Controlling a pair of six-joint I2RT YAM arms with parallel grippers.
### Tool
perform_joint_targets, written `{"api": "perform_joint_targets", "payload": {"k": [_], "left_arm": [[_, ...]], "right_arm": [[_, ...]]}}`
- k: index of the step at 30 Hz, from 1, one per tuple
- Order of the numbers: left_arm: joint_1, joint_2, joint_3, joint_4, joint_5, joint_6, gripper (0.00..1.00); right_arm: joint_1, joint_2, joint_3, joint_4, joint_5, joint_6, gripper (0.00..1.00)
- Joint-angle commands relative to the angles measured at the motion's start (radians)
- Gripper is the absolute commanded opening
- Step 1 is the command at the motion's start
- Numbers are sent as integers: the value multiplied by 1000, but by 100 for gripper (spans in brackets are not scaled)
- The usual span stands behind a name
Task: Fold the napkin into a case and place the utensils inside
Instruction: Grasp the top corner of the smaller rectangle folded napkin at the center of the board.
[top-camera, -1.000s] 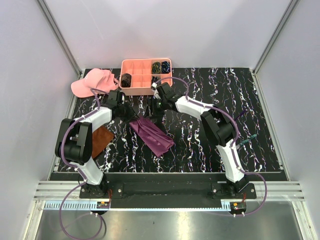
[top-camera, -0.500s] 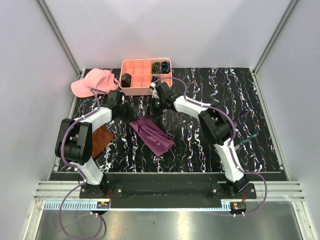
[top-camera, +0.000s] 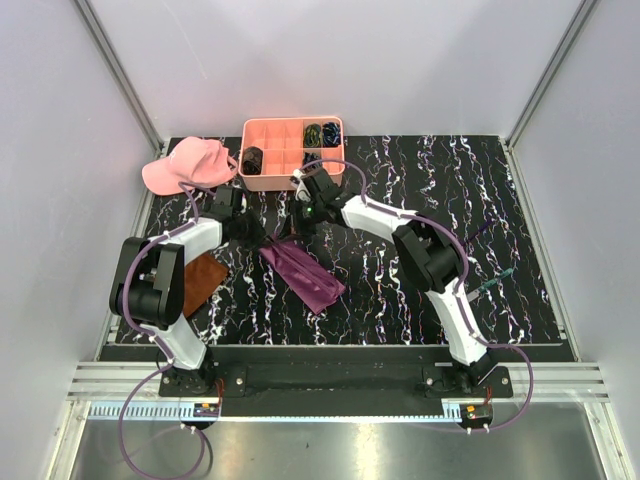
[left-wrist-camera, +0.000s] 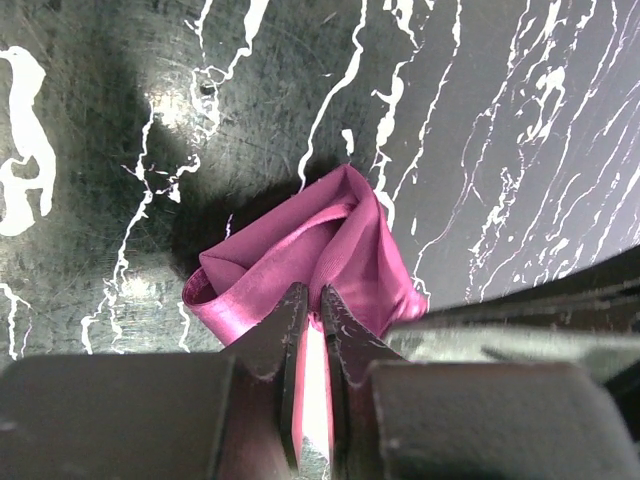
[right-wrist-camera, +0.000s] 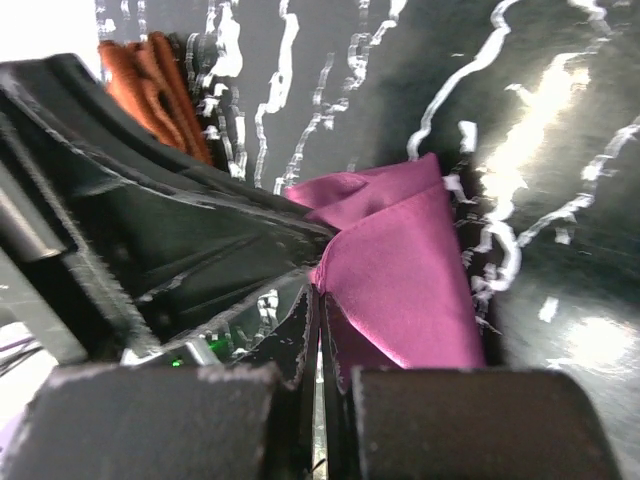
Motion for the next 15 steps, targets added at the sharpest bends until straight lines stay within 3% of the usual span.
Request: {"api": "perform_joint_targets", "payload": {"k": [1, 13, 15], "left_arm": [[7, -23, -7, 41, -39, 5, 11], [19, -37, -34, 50, -36, -1, 14], [22, -40, -39, 50, -39, -1, 15]], "right_arm": [[18, 33, 41, 92, -66, 70, 0], [17, 106, 60, 123, -94, 48, 1], [15, 106, 57, 124, -91, 38, 5]]}}
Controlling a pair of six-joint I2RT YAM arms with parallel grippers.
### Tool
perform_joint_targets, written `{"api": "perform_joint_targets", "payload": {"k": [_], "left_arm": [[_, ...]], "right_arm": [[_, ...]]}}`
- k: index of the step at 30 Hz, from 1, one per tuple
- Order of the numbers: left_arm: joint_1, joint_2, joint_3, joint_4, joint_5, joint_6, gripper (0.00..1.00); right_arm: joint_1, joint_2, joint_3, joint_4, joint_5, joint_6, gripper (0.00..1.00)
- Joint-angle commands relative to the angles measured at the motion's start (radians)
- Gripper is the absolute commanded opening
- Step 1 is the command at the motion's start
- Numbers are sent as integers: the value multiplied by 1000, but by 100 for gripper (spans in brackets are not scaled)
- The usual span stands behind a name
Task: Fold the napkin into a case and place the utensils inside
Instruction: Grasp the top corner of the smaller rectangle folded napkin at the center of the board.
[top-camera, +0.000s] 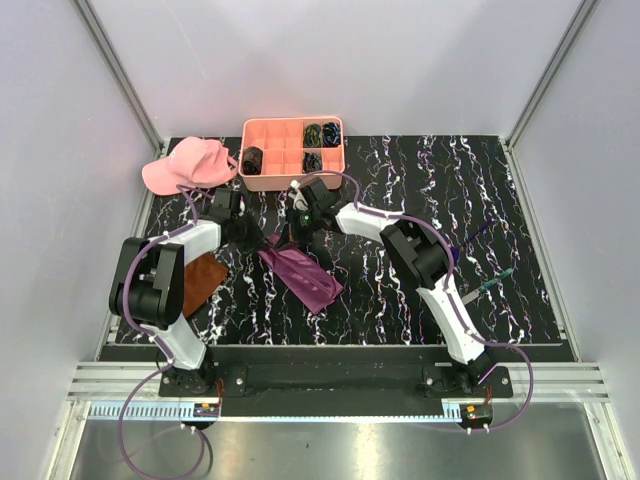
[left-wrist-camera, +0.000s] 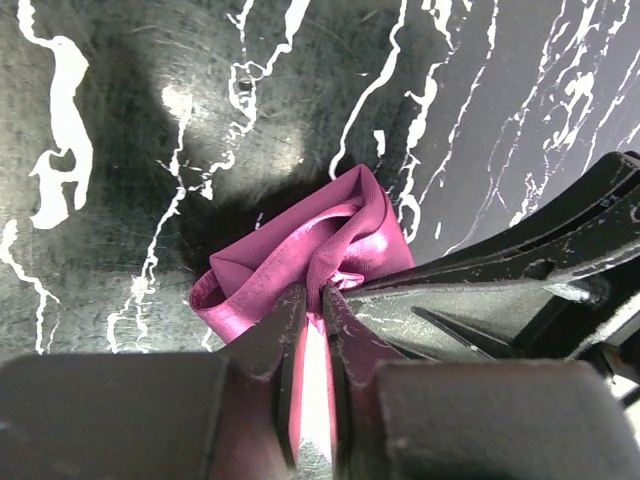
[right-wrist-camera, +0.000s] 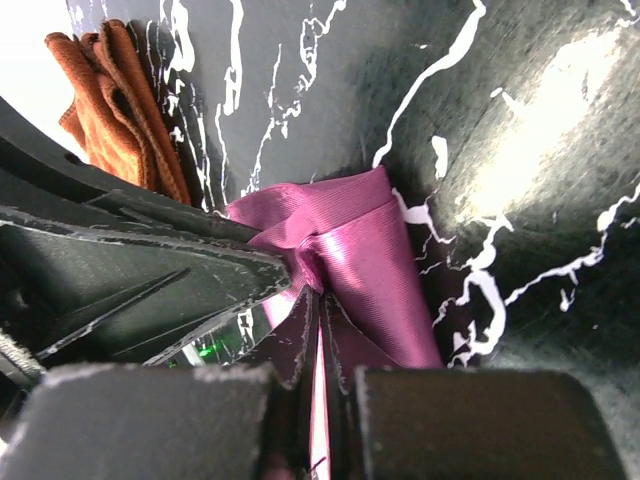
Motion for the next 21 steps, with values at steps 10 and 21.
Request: {"api": "perform_joint_targets", "payload": {"k": [10, 21], "left_arm": [[22, -47, -22, 40, -5, -14, 19], [28, -35, 2, 25, 49, -25, 11]], "right_arm": [[5, -48, -3, 56, -36, -147, 31], [5, -87, -46, 101, -36, -208, 38]]}}
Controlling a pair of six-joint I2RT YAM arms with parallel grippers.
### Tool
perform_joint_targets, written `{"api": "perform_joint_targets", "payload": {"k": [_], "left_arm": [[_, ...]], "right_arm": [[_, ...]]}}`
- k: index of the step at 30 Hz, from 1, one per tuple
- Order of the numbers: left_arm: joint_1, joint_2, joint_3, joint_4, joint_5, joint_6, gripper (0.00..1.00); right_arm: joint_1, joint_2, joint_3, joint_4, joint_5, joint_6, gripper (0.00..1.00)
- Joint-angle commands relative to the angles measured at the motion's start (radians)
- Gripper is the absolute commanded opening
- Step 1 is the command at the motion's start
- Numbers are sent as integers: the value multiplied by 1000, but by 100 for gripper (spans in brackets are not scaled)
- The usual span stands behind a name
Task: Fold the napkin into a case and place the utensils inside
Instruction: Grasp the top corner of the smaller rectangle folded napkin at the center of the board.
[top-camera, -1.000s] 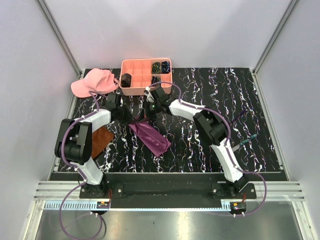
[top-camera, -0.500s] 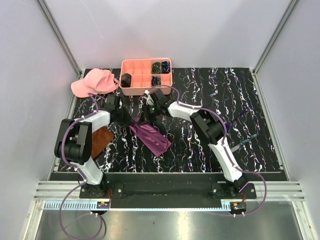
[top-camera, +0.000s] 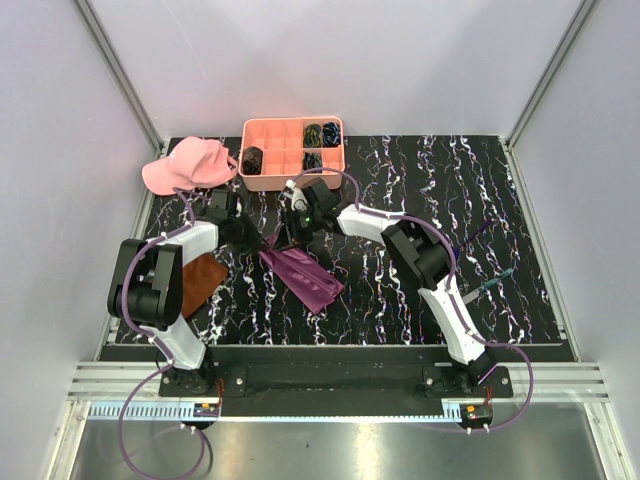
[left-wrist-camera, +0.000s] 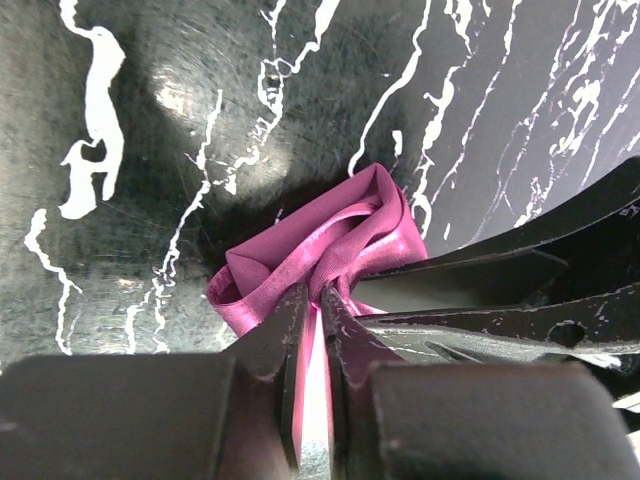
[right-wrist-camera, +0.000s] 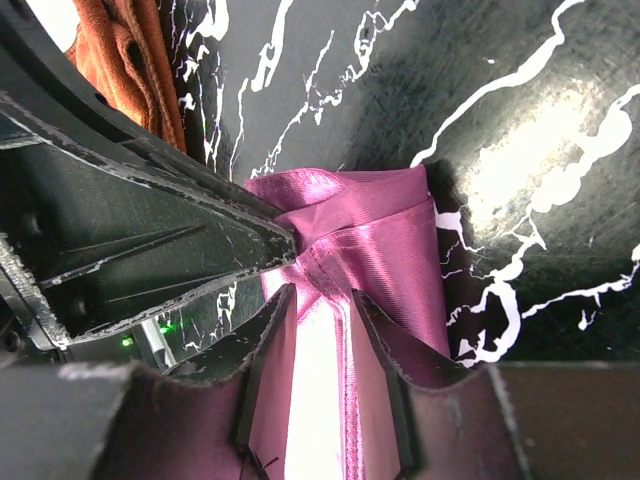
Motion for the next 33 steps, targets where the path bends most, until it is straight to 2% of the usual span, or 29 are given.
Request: {"api": "perform_joint_targets", "payload": {"k": [1, 8, 20, 23, 27, 28, 30, 32, 33], "left_arm": [[6, -18, 20, 25, 54, -17, 9], [6, -15, 23, 38, 79, -34, 0], [8, -29, 19, 61, 154, -75, 0], [8, -29, 13, 75, 177, -87, 0], [8, -35, 2, 89, 186, -93, 0], [8, -35, 0, 89, 186, -92, 0], [6, -38, -3, 91, 188, -86, 0], [8, -48, -6, 81, 178, -69, 8], [6, -59, -13, 69, 143, -60, 17]], "right_arm": [[8, -69, 0, 30, 6, -55, 39], [19, -63, 19, 11, 8, -75, 45], [36, -61, 48, -16, 80, -105, 44], [37, -66, 49, -21, 95, -106, 40], [37, -80, 40, -21, 128, -109, 22], [37, -81, 40, -23, 129, -108, 12], [36, -90, 34, -21, 134, -103, 3], [34, -101, 29, -26, 151, -92, 0], [33, -106, 22, -29, 151, -88, 0]]}}
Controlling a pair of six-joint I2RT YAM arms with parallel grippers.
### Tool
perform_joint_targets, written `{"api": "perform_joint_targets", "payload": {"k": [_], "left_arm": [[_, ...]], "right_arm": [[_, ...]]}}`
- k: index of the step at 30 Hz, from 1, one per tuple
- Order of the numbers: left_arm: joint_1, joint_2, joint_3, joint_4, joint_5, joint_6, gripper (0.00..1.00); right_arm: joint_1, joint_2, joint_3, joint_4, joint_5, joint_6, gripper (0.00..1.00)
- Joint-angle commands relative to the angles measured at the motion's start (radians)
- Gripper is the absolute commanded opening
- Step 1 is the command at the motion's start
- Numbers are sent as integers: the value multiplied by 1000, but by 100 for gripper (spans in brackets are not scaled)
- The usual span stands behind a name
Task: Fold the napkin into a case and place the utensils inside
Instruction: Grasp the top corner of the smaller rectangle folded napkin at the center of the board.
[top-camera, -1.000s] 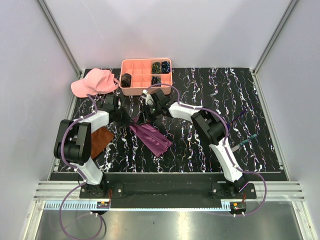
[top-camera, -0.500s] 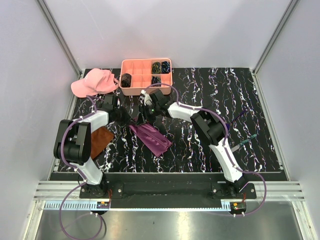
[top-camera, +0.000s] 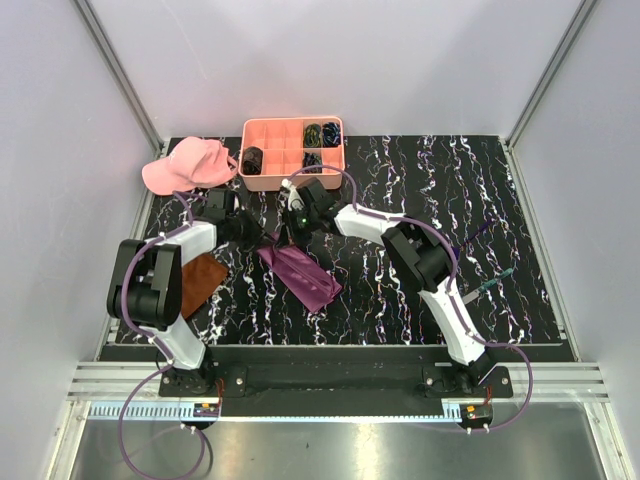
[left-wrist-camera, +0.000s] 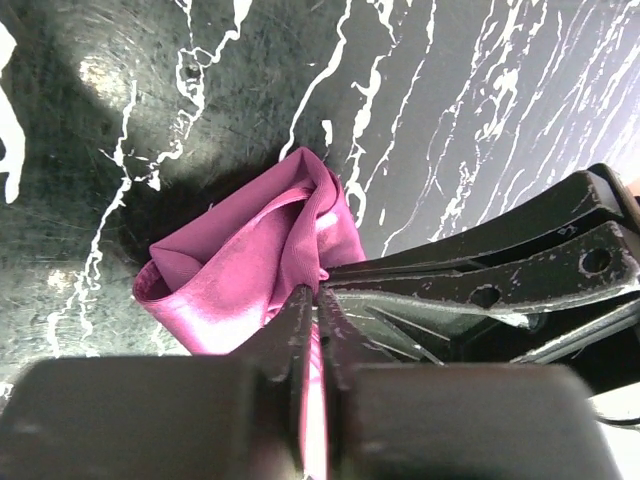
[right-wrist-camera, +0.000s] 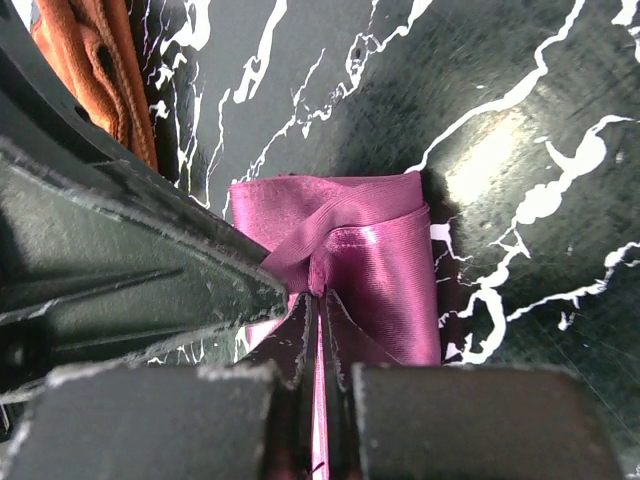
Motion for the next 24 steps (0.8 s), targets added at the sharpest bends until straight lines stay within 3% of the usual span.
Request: {"api": "perform_joint_targets", "payload": {"k": [1, 3, 6, 10, 15, 19, 24], "left_arm": [[-4, -91, -22, 14, -7, 27, 31], [-4, -128, -55, -3, -79, 39, 46], [-8, -197, -81, -15, -144, 61, 52], [-42, -214, -78, -43, -202, 88, 39], [-117, -144, -24, -90, -280, 122, 15], [-163, -131, -12, -101, -371, 137, 15], [-201, -107, 13, -122, -460, 144, 21]], "right_arm": [[3, -102, 2, 6, 38, 2, 0], [-3, -120, -16, -4, 38, 4, 0], [-14, -142, -30, -17, 21, 2, 0], [-21, -143, -22, -53, 4, 1, 0], [-40, -157, -21, -77, -10, 13, 0], [-53, -165, -38, -82, -17, 10, 0], [-55, -157, -38, -80, -33, 10, 0]]}}
